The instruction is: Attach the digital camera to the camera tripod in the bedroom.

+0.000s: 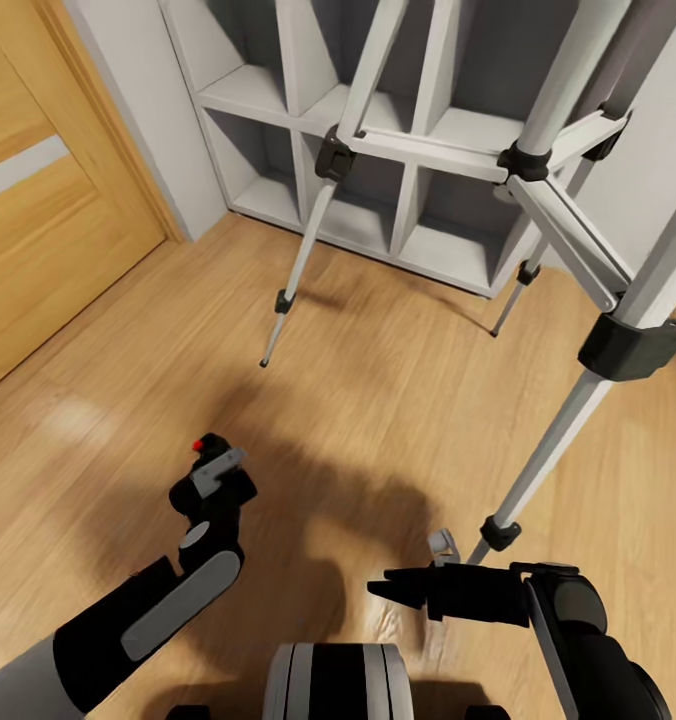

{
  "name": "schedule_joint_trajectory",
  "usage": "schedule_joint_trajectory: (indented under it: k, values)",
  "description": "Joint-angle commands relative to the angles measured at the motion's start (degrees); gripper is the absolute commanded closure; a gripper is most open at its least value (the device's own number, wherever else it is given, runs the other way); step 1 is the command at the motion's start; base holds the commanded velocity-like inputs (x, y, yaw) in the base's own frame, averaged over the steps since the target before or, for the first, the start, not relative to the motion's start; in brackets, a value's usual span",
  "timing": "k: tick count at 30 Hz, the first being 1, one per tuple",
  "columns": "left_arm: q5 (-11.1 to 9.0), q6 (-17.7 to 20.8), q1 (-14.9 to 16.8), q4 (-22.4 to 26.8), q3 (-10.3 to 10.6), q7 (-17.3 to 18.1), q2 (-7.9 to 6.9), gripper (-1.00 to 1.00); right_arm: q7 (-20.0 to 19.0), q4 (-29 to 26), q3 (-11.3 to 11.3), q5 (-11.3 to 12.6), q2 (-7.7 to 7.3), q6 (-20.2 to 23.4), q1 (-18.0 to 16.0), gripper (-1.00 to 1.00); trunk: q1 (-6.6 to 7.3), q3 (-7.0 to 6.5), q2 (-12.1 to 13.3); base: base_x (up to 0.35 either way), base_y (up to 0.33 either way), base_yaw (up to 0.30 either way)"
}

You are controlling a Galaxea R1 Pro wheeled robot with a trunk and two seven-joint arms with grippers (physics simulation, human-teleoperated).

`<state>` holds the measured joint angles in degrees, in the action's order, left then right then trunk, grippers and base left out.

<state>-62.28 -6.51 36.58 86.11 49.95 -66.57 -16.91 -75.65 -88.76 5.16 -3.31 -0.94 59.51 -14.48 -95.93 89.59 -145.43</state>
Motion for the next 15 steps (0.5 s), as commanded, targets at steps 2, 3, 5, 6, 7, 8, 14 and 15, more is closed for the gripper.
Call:
schedule_joint_trajectory:
  k: [2,3,5,6,7,8,14,15]
  values:
    - [-2.17,-0.55,0.06,0.07,0.15,2.35,-0.77,1.0,-0.41,0.0,0.05,-0.42,0.03,0.49,-0.03,-1.0,0.06,-0.42,0.01,0.0,0.0,0.0]
    - [-4.25,-0.68,0.06,0.09,0.15,5.04,-1.47,1.0,-0.43,0.03,0.04,-0.47,0.04,0.49,-0.03,-1.0,0.08,-0.64,0.03,0.0,0.0,0.0]
    - [-11.48,-1.01,0.03,-0.01,0.15,15.92,-4.69,1.0,-0.49,0.07,0.03,-0.5,0.09,0.49,-0.02,-1.0,0.14,-1.08,0.05,0.0,0.0,0.0]
    - [-13.64,-1.08,0.05,-0.06,0.15,19.15,-5.7,1.0,-0.51,0.07,0.03,-0.5,0.08,0.49,-0.04,-1.0,0.16,-1.3,0.07,0.0,0.0,0.0]
    - [-14.75,-1.11,0.05,-0.08,0.15,20.72,-6.15,1.0,-0.52,0.07,0.03,-0.46,0.06,0.49,-0.04,-1.0,0.19,-1.52,0.08,0.0,0.0,0.0]
    - [-18.05,-1.17,0.02,-0.18,0.12,25.19,-7.29,1.0,-0.58,0.07,0.04,-0.23,0.01,0.49,-0.03,-1.0,0.21,-1.75,0.09,0.0,0.0,0.0]
    - [-24.51,-1.05,0.02,-0.4,0.15,34.75,-8.63,1.0,-0.64,0.08,0.03,0.13,0.0,0.49,-0.03,-1.0,0.37,-3.07,0.17,0.0,0.0,0.0]
    - [-24.75,-1.0,0.04,-0.41,0.15,35.13,-8.65,1.0,-0.64,0.08,0.02,0.17,0.02,0.49,-0.03,-1.0,0.39,-3.3,0.19,0.0,0.0,0.0]
